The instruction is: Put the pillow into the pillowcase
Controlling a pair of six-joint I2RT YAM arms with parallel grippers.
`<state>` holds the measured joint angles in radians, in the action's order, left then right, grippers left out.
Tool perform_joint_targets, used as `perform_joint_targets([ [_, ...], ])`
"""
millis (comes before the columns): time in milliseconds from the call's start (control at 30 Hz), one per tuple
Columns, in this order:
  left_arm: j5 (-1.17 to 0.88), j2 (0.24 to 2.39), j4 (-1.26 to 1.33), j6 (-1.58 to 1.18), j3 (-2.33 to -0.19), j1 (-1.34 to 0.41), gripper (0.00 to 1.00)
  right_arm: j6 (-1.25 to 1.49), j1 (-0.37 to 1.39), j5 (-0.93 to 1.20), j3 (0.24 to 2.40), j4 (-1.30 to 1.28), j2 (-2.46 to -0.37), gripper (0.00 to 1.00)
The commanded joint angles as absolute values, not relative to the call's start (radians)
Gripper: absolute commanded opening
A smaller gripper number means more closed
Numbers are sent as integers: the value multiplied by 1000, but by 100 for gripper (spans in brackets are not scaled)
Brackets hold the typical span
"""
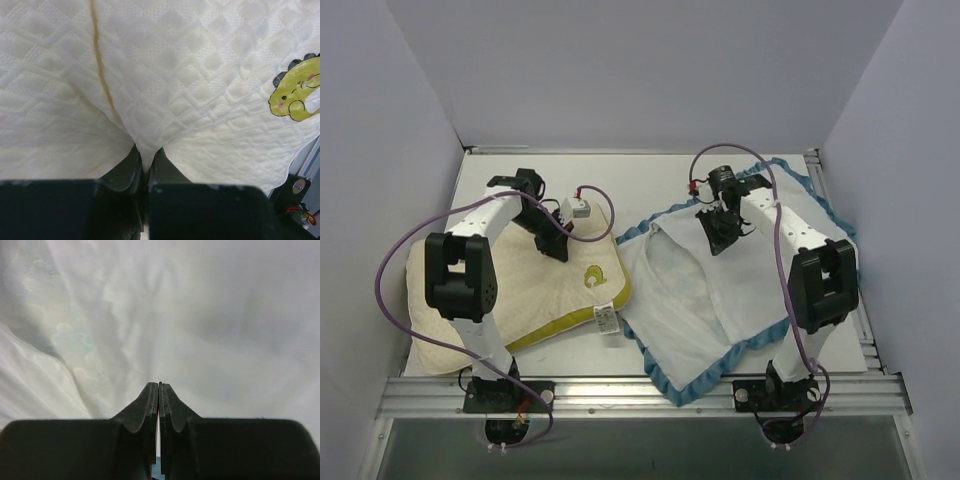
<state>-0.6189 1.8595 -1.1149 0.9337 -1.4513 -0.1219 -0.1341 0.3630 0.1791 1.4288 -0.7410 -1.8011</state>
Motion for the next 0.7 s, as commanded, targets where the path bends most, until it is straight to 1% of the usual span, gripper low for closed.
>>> perform_joint_targets([
  [0,-617,1810,-1131,946,-1448,-100,0,-179,319,202,1410,-804,-1812,0],
  [167,-615,1819,-1131,937,-1457,-104,0,-167,284,184,1428,-769,-1931,0],
  [267,-611,1813,-1131,936,-1459,-103,0,-155,268,216,1459,-782,-1936,1],
  [300,-609,1810,-1131,939,-1457,-103,0,-153,268,245,1456,-785,-1919,7],
  [333,-609,1804,-1131,942,-1450,-103,0,-150,271,267,1447,-788,-1899,34],
  [367,-611,1801,-1131,943,-1448,-103,0,-146,278,287,1437,-787,-1857,50],
  [400,-612,1798,-1131,943,-1445,-103,0,-141,285,320,1427,-787,-1839,60],
  [433,-614,1795,-1131,943,-1445,-103,0,-132,317,321,1404,-787,-1824,65],
  [500,-617,1795,-1131,940,-1440,-103,0,-124,362,299,1381,-784,-1801,65],
  [533,-618,1796,-1131,939,-1439,-101,0,-114,406,279,1361,-778,-1799,63],
  [667,-620,1793,-1127,936,-1427,-101,0,-97,489,206,1332,-747,-1825,54],
])
